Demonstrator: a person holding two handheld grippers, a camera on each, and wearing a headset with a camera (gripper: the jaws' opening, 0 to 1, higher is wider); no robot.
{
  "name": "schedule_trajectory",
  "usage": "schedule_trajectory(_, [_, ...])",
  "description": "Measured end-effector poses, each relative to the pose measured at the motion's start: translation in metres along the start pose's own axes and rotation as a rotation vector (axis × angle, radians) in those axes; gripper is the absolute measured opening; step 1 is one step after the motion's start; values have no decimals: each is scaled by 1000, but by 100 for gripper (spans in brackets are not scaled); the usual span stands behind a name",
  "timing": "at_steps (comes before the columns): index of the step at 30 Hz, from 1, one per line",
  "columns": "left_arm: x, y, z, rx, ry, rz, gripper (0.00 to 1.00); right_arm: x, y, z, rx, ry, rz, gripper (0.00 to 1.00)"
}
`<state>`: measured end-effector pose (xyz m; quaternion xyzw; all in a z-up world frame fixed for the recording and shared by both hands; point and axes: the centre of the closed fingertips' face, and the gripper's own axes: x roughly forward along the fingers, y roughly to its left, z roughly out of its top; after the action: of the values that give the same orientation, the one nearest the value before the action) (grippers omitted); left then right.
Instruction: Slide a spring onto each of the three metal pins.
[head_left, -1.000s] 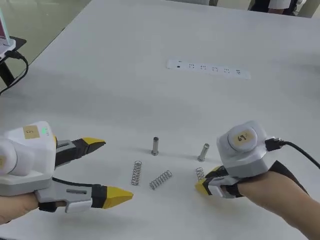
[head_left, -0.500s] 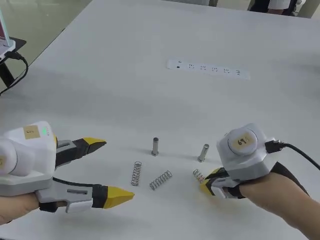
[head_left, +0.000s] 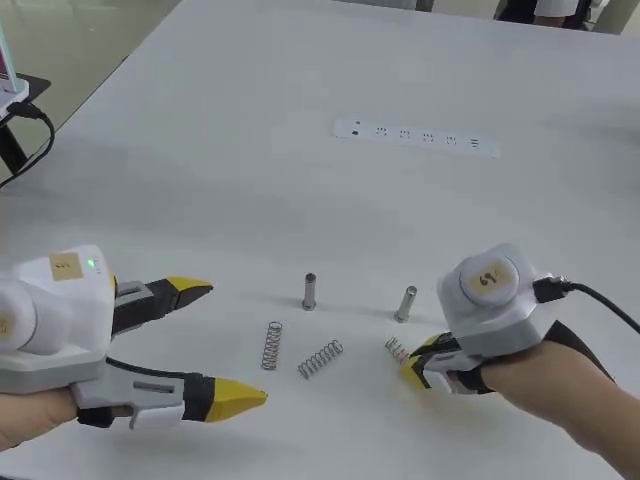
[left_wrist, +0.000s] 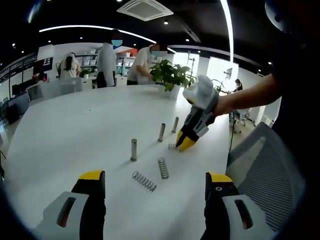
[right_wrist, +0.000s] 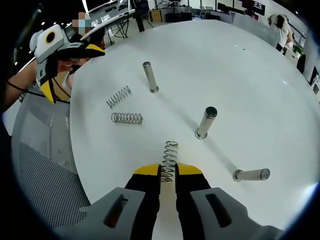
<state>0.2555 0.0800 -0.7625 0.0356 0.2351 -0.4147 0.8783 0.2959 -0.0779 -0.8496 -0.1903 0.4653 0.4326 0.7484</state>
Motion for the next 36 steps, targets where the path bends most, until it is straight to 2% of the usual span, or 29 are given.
schedule_trajectory(11, [-1, 0, 3, -1, -7, -4, 78, -3, -1, -2, -8, -9, -1, 9])
schedule_trajectory(18, [2, -3, 2, 2, -2, -12, 78, -10, -2, -1, 10, -34, 9, 8])
schedule_trajectory(26, [4, -5, 2, 3, 2, -21, 77, -24, -6, -4, 19, -58, 17, 8])
schedule_trajectory(36, [10, -13, 9, 12, -3, -39, 76, -41, -13, -9, 10, -77, 10, 8])
